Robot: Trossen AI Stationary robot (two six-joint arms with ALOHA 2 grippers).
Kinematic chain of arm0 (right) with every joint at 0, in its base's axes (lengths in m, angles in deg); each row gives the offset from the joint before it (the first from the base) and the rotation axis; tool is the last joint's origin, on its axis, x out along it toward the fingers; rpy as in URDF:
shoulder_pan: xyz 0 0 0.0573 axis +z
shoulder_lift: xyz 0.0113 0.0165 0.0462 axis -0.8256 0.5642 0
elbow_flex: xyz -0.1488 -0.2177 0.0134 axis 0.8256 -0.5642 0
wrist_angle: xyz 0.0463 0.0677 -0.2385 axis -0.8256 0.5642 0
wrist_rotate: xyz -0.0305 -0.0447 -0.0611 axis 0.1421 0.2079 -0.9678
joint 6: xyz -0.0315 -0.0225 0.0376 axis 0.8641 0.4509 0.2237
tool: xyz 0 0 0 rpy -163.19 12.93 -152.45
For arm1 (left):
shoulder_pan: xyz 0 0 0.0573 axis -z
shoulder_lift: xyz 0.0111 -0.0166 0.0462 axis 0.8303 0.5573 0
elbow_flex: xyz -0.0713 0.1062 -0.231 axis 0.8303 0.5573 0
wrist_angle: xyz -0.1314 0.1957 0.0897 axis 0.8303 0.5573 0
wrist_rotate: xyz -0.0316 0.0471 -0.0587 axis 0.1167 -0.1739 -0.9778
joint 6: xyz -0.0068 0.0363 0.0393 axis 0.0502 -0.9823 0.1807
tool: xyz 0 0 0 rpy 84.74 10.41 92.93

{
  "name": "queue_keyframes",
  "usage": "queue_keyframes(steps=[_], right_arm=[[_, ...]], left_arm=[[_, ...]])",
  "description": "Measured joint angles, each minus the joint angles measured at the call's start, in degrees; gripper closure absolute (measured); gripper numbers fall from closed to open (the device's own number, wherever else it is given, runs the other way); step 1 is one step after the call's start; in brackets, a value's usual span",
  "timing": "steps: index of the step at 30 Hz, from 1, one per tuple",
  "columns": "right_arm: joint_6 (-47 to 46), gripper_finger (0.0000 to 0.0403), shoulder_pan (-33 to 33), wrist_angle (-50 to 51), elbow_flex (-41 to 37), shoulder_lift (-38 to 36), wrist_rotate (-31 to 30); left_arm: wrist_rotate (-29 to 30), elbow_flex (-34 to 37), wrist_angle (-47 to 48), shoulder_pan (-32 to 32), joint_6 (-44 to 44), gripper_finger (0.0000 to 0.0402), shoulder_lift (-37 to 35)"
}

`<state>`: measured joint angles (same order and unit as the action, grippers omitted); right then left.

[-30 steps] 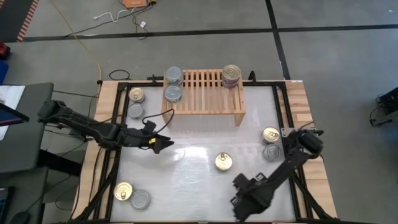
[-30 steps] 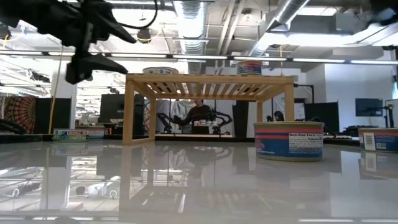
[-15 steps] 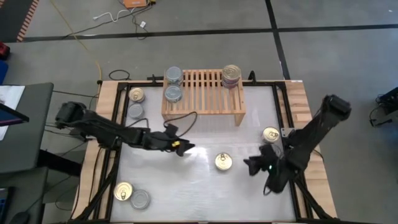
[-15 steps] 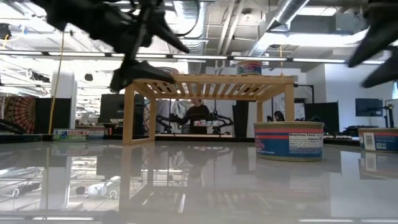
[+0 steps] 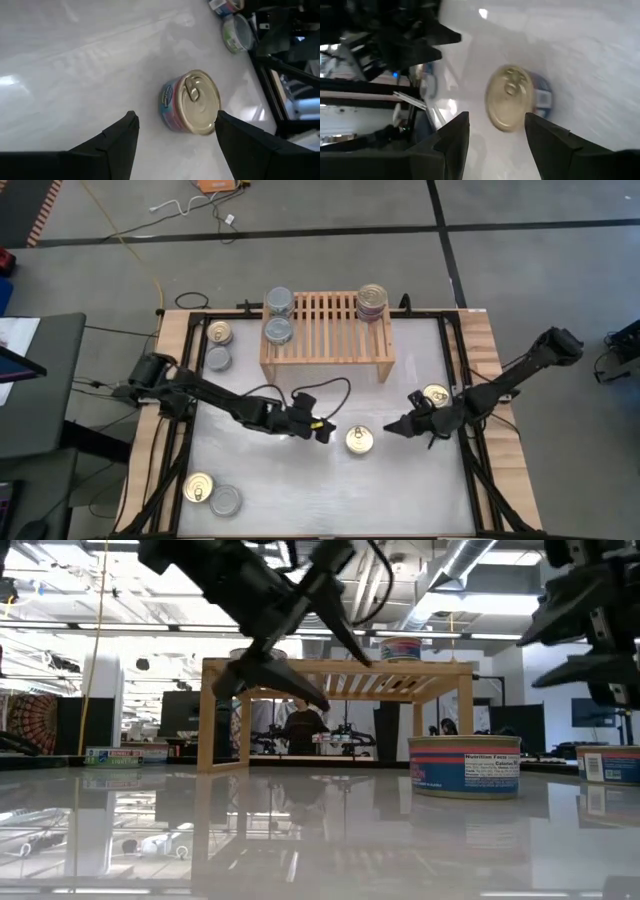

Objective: Stack canned seafood by type on shelf
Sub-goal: Put the blue tuna can on the shelf aligned with the other blue tuna can

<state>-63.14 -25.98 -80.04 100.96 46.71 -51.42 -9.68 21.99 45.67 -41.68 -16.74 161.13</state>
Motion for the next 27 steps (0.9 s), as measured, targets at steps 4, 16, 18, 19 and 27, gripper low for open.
queue_keyframes(steps=[4, 16, 18, 19, 27], right_arm=[[-0.46, 0.0187, -1.72, 0.89, 0.26, 2.13, 4.93], [2.1, 0.0187, -5.14, 13.78, 10.43, 16.15, 6.48], [3.35, 0.0187, -6.16, 13.14, 11.44, 18.96, 7.37], [3.85, 0.0187, -6.54, 12.43, 12.11, 20.37, 7.8], [6.3, 0.0187, -6.97, 11.92, 17.26, 29.92, 7.89]], left_arm=[[0.5, -3.58, 0.51, 0.51, 2.47, 0.015, 3.54], [0.08, -8.86, 1.04, -0.19, 2.5, 0.015, 9.81], [0.1, -8.86, 1.81, -0.35, 2.42, 0.015, 9.77], [0.1, -8.86, 2.09, -0.48, 2.07, 0.015, 9.77], [0.07, -8.84, 2.78, -0.66, 0.79, 0.015, 9.77]])
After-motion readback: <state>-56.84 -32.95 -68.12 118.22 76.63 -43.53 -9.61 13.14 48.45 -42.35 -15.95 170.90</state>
